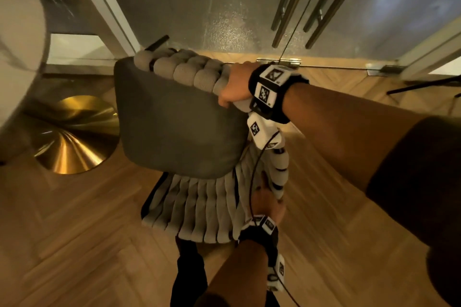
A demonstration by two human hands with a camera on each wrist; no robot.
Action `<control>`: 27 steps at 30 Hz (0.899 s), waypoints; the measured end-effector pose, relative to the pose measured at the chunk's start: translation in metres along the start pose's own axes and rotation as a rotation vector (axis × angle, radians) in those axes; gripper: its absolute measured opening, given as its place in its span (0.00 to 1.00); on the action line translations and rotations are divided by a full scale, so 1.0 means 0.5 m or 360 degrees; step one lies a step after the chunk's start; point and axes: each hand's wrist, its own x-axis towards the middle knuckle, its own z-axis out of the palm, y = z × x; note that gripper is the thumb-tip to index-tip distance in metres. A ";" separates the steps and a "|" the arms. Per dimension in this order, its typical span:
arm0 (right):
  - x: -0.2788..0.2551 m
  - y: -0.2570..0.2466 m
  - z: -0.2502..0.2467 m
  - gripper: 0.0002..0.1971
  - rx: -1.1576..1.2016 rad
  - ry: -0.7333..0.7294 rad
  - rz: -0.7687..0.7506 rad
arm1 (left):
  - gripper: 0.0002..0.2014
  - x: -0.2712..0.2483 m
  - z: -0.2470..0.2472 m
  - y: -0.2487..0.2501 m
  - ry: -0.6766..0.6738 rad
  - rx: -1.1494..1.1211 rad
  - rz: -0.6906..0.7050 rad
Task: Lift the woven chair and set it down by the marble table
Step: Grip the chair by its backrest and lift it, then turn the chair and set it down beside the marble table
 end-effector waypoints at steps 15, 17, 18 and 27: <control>-0.112 0.262 0.317 0.19 0.1266 0.0076 0.0423 | 0.39 0.053 -0.151 -0.046 -0.0124 -0.0509 0.0320; -0.107 0.264 0.310 0.24 0.1283 0.0108 0.0453 | 0.37 0.016 -0.200 -0.175 0.0422 -0.0947 -0.0138; -0.103 0.264 0.309 0.26 0.1289 0.0123 0.0475 | 0.41 0.005 -0.211 -0.276 0.0687 -0.0955 -0.0539; -0.083 0.250 0.287 0.45 0.1604 0.0519 0.0938 | 0.17 0.037 -0.149 -0.473 0.0357 -0.2228 -0.0935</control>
